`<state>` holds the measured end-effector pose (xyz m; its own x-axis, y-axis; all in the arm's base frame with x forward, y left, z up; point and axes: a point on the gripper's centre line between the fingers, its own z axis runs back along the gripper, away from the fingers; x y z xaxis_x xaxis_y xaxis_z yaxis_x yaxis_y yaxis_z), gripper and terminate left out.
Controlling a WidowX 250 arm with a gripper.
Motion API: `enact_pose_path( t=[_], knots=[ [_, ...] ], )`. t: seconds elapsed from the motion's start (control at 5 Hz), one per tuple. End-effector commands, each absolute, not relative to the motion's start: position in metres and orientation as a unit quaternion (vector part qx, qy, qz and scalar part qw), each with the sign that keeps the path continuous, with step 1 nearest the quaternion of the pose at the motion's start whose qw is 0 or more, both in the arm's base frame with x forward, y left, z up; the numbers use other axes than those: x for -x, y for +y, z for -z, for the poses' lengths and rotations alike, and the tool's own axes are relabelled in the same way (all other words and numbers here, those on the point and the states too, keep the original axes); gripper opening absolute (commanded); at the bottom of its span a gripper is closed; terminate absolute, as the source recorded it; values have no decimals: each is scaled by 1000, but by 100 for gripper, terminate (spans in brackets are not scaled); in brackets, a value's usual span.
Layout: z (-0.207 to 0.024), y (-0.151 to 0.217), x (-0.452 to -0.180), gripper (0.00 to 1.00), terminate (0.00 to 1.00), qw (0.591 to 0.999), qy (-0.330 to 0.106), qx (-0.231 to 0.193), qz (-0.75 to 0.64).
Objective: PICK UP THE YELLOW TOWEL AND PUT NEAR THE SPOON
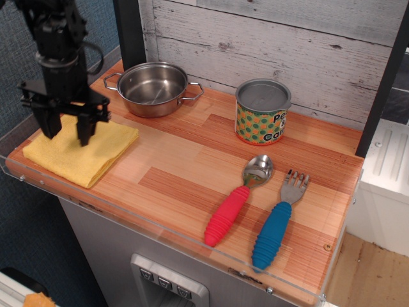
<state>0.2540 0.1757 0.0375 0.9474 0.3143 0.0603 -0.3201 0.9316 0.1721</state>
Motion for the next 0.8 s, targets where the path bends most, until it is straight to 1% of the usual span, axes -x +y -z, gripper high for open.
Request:
enact_pose_path(
  t=[0.0,0.4,0.6],
  knots=[
    [-37,198,-253,0,0,980,-62,-123,-142],
    [-25,190,-262,0,0,983,-83,-95,-135],
    [-21,181,-265,0,0,985,-83,-85,-122]
  ],
)
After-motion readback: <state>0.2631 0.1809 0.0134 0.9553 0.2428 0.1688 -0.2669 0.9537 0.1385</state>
